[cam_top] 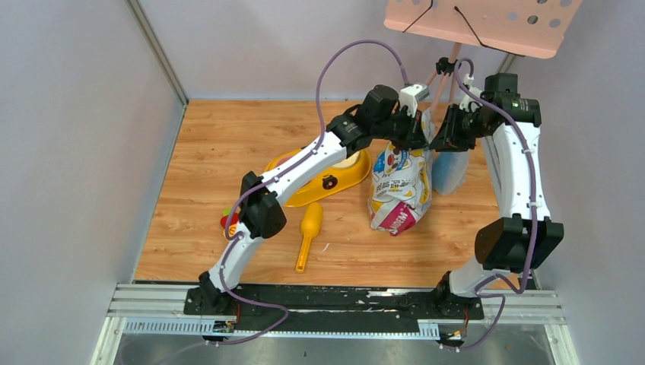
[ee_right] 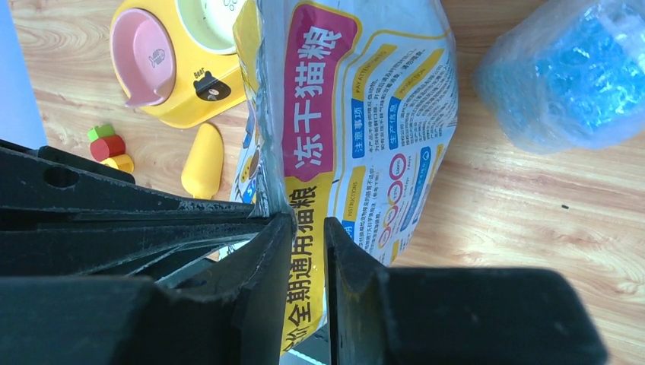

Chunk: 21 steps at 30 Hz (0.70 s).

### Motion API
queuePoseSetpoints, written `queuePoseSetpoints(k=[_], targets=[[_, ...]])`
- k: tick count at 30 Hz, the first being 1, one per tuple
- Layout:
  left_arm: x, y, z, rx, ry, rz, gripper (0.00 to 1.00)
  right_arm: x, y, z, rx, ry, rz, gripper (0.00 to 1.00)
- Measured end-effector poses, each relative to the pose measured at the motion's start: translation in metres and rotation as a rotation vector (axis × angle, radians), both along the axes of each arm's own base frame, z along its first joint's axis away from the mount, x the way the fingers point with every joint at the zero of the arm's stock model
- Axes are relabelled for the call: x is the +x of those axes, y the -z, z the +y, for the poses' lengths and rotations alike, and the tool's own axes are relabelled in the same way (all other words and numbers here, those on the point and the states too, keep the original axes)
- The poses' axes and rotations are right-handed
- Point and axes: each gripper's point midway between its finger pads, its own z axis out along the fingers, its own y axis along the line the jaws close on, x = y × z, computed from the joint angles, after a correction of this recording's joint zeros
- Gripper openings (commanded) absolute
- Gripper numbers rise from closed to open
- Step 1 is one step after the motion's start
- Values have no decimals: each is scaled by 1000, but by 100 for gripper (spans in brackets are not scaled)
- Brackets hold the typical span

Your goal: Serve the pet food

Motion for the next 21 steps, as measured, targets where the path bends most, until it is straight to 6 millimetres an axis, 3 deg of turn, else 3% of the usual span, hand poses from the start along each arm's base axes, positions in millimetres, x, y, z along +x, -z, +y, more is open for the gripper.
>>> queuePoseSetpoints(k=[16,21], targets=[[5,-4,14,26,-23,-10,0,40,-5,22,-52,-70,-54,23],[7,-2,17,37,-27,-20,0,44,-1,24,-65,-70,-46,23]])
